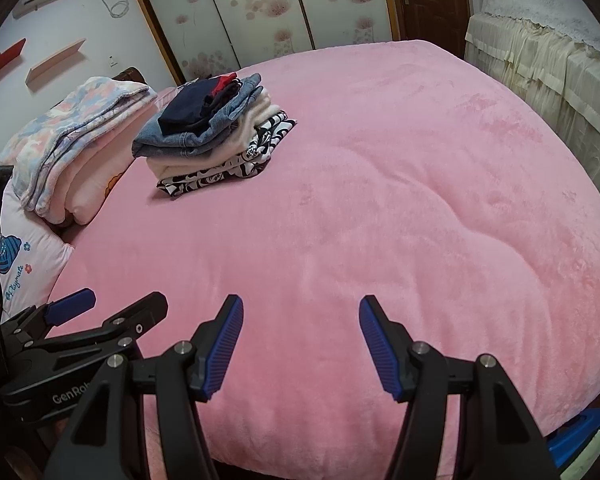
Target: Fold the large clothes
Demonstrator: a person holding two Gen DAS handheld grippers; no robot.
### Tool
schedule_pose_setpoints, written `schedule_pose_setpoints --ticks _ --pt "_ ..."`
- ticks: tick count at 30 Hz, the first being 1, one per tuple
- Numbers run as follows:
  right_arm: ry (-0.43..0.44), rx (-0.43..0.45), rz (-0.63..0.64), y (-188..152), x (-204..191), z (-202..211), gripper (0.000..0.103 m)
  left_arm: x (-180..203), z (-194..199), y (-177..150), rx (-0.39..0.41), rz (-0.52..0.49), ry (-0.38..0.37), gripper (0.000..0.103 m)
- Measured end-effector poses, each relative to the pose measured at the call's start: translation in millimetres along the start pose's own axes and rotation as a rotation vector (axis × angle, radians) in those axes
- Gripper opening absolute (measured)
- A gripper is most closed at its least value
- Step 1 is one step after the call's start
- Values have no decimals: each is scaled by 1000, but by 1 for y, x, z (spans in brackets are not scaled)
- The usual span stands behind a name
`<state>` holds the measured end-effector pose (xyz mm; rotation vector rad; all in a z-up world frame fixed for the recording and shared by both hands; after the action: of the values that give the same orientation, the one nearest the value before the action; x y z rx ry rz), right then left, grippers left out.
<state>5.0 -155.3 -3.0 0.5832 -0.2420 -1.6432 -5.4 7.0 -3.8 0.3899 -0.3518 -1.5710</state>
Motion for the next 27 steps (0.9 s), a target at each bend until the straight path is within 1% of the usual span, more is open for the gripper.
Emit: schedule_pose_setpoints --ticks 12,27 --pt "-4 -9 -1 -1 1 -3 61 2 -1 1 -5 -7 4 92" --pt "-6 -11 1 1 3 -5 61 2 -5 3 -20 -17 13 92"
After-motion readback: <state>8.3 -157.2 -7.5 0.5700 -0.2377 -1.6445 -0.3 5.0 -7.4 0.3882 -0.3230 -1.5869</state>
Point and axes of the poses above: each gripper's, at about its wrist camera, not at the fingertips, and z roughly against the way its jaws point, x to its right, y to its top, the point moved 3 cm from there along -z, roughly the way its jaws point, and after that the axes turned 3 degrees about -x, right-handed, at the moved point
